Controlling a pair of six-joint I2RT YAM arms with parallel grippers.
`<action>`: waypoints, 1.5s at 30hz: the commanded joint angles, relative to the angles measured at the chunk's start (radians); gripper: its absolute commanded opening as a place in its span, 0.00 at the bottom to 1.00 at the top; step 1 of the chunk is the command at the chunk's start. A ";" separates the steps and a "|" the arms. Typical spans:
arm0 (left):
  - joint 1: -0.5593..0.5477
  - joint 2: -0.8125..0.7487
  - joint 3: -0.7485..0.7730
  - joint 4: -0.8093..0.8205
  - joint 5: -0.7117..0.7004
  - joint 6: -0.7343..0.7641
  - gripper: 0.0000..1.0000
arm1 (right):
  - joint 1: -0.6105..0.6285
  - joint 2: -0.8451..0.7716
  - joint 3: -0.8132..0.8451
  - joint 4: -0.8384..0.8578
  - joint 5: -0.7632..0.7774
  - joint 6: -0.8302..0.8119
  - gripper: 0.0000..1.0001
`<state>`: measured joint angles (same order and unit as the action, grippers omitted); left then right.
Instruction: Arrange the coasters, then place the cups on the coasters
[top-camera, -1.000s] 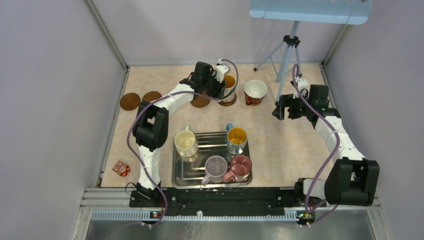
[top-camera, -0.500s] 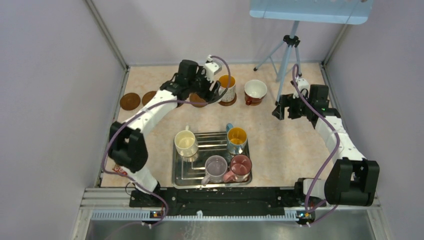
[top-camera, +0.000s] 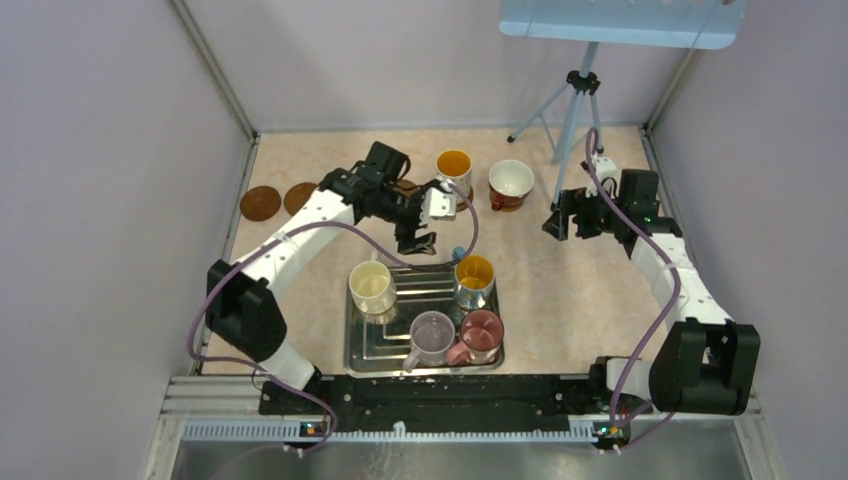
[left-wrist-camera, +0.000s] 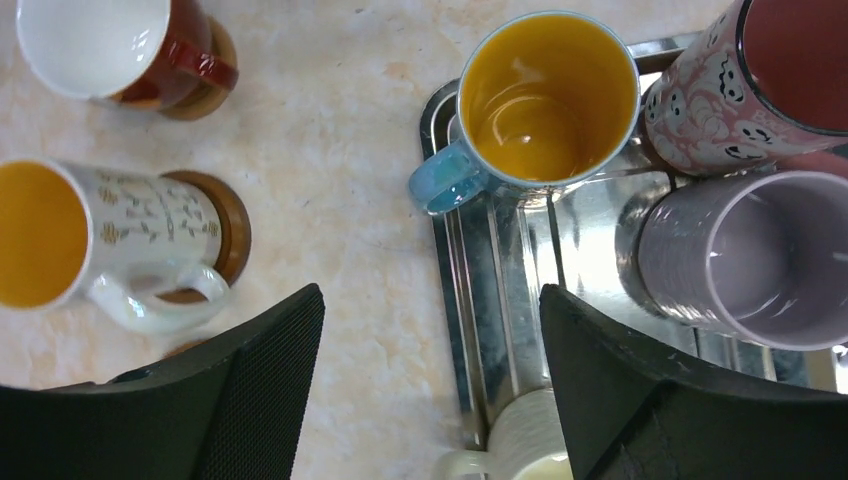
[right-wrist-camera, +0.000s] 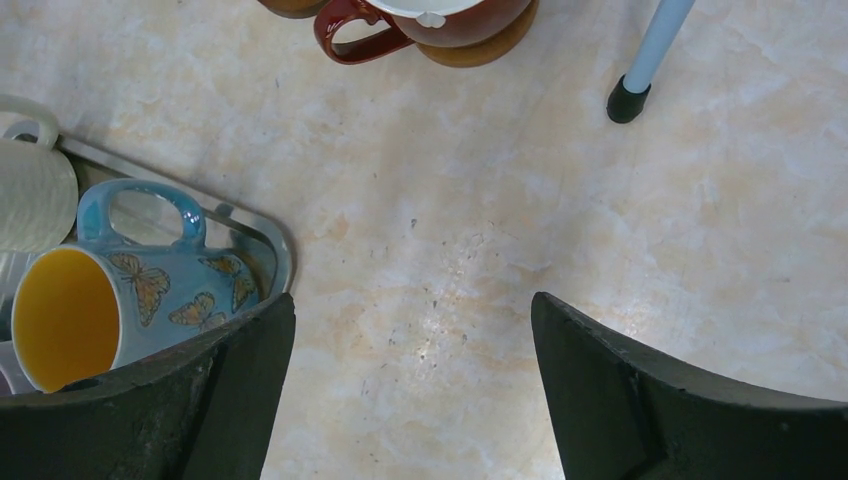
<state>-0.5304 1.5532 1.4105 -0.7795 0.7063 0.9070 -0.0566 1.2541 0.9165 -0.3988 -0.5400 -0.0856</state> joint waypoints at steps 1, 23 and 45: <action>-0.057 0.111 0.127 -0.158 0.022 0.297 0.84 | -0.009 -0.045 0.002 0.014 -0.013 -0.009 0.86; -0.173 0.316 0.131 -0.184 -0.002 0.472 0.78 | -0.009 -0.029 -0.022 0.012 0.001 -0.046 0.86; -0.187 0.237 -0.127 0.152 -0.025 0.165 0.45 | -0.010 -0.024 -0.022 0.015 -0.017 -0.040 0.86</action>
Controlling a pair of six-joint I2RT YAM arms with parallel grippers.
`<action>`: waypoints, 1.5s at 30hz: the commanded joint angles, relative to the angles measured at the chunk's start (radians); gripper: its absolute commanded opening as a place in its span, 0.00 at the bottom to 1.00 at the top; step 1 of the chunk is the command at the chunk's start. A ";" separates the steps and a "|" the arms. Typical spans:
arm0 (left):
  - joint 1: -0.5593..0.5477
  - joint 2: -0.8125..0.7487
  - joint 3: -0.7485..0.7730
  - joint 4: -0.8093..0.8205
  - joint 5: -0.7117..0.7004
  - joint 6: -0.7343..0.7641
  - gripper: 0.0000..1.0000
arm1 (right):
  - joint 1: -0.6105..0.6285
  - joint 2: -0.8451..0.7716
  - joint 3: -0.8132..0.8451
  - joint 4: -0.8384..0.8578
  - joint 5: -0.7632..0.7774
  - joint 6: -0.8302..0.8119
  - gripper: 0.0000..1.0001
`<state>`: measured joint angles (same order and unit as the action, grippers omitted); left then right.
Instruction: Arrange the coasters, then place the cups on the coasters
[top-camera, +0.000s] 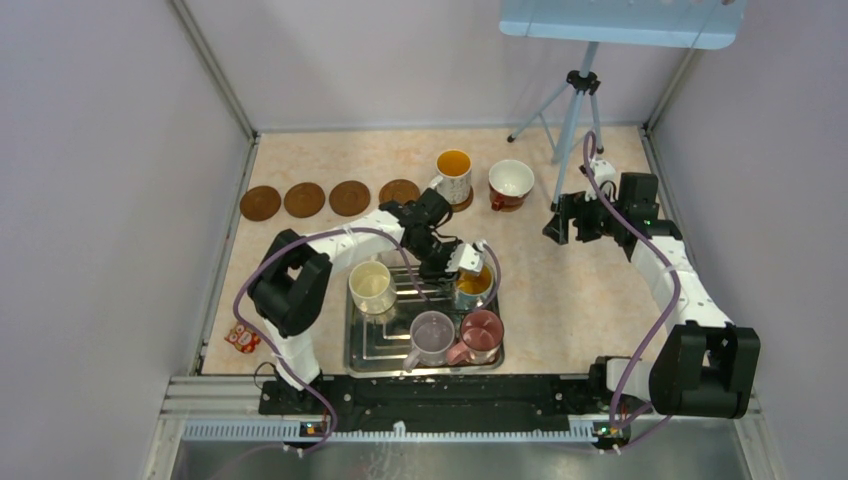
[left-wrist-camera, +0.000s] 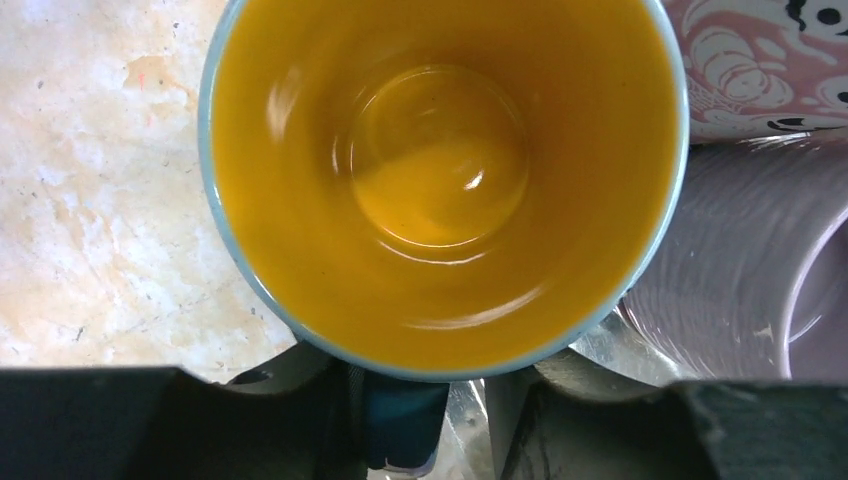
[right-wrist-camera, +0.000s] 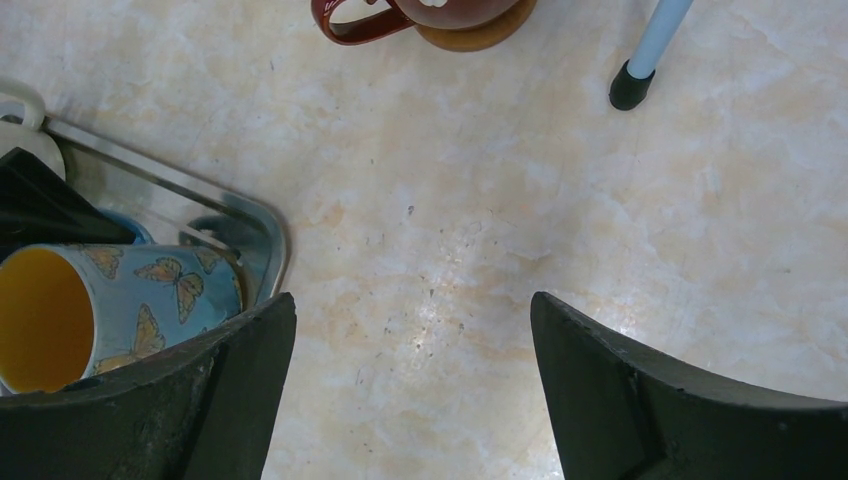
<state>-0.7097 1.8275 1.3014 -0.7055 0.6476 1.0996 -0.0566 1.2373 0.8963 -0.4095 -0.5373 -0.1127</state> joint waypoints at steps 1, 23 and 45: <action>-0.008 -0.038 -0.023 0.081 0.038 -0.030 0.41 | -0.009 -0.007 -0.002 0.025 -0.018 -0.013 0.86; 0.031 -0.287 -0.047 0.311 0.149 -0.487 0.00 | -0.009 -0.004 -0.003 0.027 -0.022 -0.013 0.85; 0.377 -0.273 0.045 0.584 -0.559 -0.987 0.00 | -0.009 0.001 -0.001 0.031 -0.026 -0.005 0.85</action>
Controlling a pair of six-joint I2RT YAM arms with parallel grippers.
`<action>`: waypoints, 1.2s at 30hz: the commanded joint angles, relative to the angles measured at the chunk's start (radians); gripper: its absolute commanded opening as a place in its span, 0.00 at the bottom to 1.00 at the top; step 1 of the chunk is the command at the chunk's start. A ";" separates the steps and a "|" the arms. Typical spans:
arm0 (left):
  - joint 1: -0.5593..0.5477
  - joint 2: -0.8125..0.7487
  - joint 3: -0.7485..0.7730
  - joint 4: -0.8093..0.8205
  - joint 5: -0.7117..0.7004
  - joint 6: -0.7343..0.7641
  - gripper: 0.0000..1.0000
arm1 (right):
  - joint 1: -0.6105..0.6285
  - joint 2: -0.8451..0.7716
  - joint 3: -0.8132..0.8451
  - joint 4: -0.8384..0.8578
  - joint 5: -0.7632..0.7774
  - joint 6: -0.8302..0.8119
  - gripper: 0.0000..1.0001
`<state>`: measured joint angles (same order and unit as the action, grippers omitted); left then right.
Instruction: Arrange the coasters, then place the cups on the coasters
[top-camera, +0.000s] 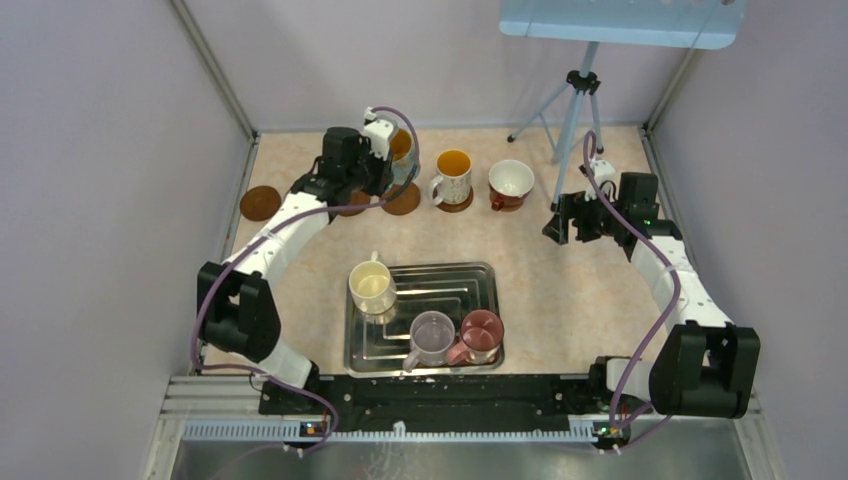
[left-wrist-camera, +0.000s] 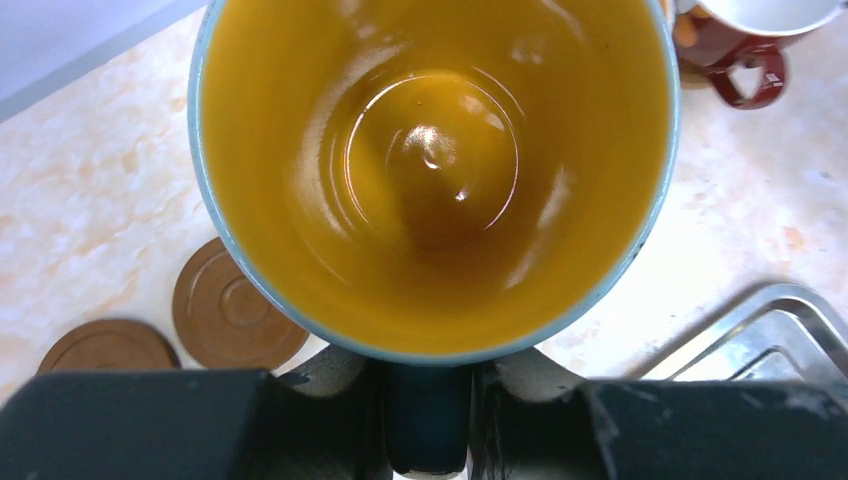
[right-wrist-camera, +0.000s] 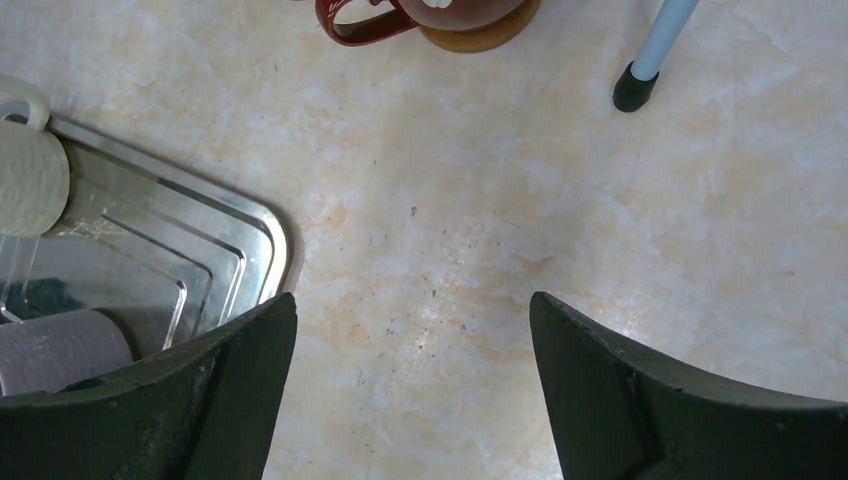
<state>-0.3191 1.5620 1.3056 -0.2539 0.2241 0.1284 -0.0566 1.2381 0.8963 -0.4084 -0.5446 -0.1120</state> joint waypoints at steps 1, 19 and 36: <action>-0.014 -0.004 0.021 0.157 -0.145 -0.015 0.00 | -0.009 0.003 -0.002 0.031 -0.018 -0.006 0.85; -0.012 0.194 0.030 0.202 -0.095 0.015 0.00 | -0.009 0.005 -0.007 0.028 -0.012 -0.012 0.85; 0.025 0.285 0.055 0.223 -0.069 0.027 0.00 | -0.009 0.014 -0.008 0.027 -0.012 -0.019 0.85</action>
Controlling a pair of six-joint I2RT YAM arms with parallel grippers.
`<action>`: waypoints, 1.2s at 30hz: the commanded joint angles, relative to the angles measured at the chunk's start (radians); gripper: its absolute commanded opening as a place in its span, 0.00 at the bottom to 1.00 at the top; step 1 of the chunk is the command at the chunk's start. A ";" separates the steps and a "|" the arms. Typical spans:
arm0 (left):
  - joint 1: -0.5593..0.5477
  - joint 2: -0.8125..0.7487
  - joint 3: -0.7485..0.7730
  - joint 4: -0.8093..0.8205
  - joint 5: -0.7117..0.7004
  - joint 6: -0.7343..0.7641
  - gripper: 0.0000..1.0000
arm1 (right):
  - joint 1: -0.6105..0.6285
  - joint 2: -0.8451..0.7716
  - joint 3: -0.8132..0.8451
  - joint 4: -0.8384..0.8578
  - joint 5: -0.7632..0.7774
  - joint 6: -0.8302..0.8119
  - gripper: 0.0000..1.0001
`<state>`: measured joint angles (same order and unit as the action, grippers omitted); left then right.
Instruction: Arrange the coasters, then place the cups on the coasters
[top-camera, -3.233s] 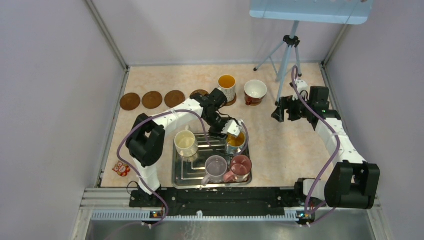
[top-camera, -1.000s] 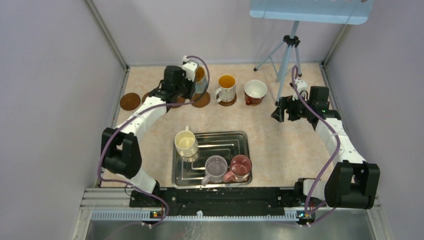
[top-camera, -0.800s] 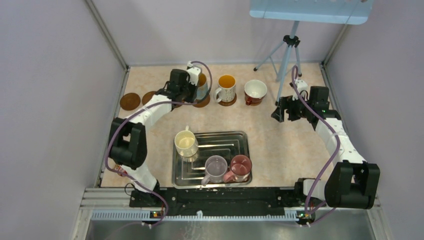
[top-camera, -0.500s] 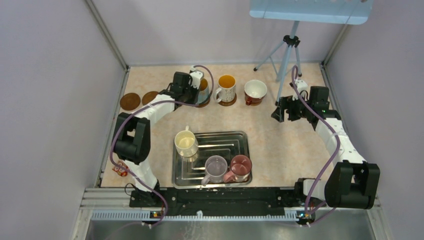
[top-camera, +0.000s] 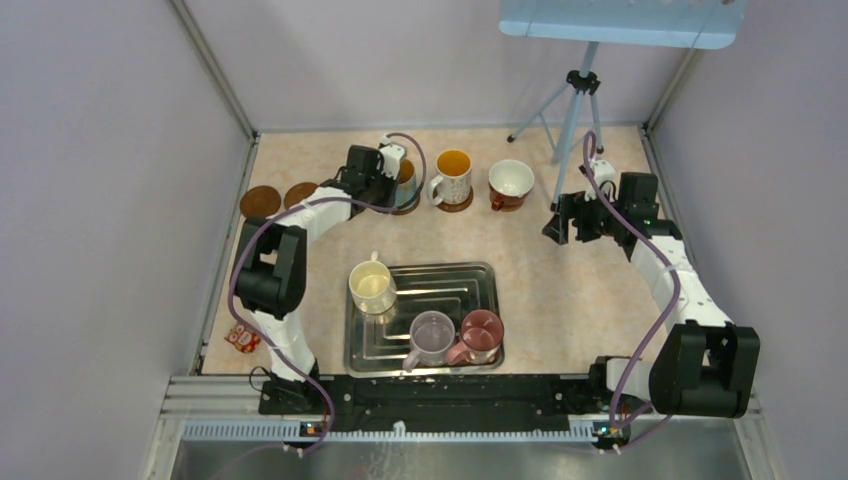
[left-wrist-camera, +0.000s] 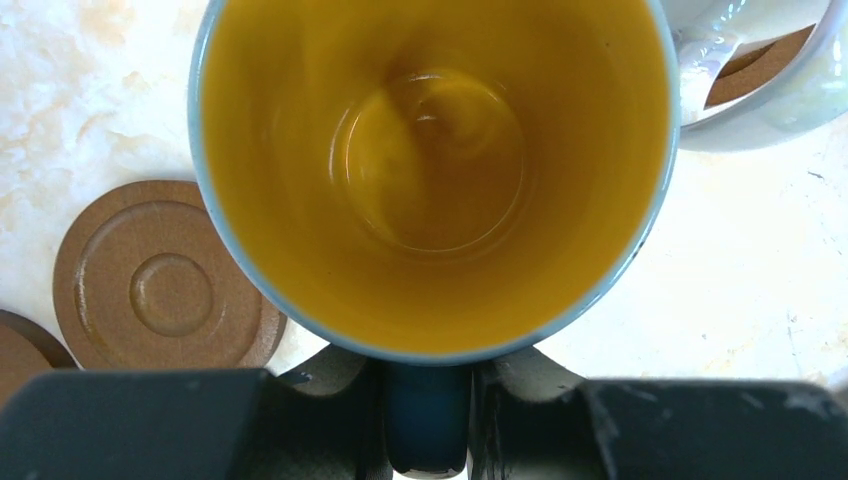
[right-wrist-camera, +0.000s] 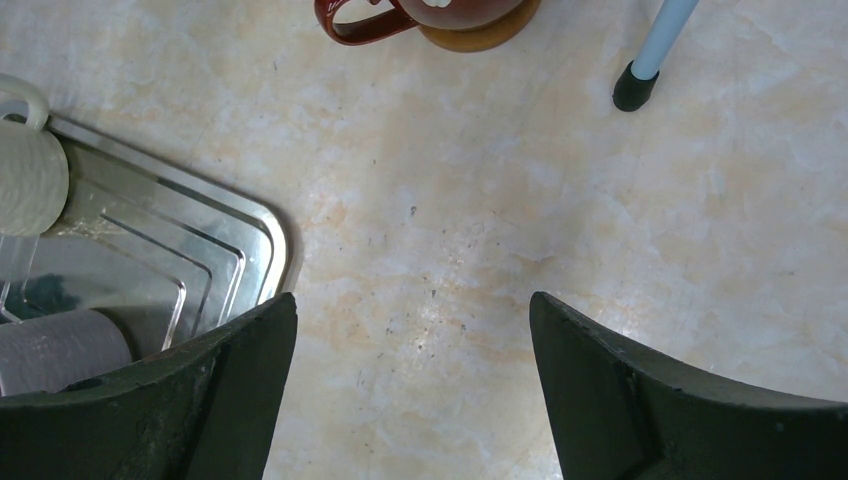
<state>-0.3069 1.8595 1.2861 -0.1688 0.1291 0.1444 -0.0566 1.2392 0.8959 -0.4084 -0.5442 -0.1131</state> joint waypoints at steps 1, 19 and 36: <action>0.015 -0.008 0.076 0.138 0.027 0.011 0.00 | -0.009 0.014 -0.008 0.027 -0.014 -0.017 0.85; 0.046 0.039 0.167 0.015 0.097 0.046 0.25 | -0.009 0.019 -0.002 0.022 -0.022 -0.019 0.84; 0.051 -0.006 0.178 -0.058 0.099 0.084 0.56 | -0.009 0.007 0.001 0.012 -0.028 -0.019 0.85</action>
<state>-0.2649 1.9221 1.4273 -0.2443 0.2203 0.2100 -0.0566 1.2533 0.8955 -0.4110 -0.5480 -0.1135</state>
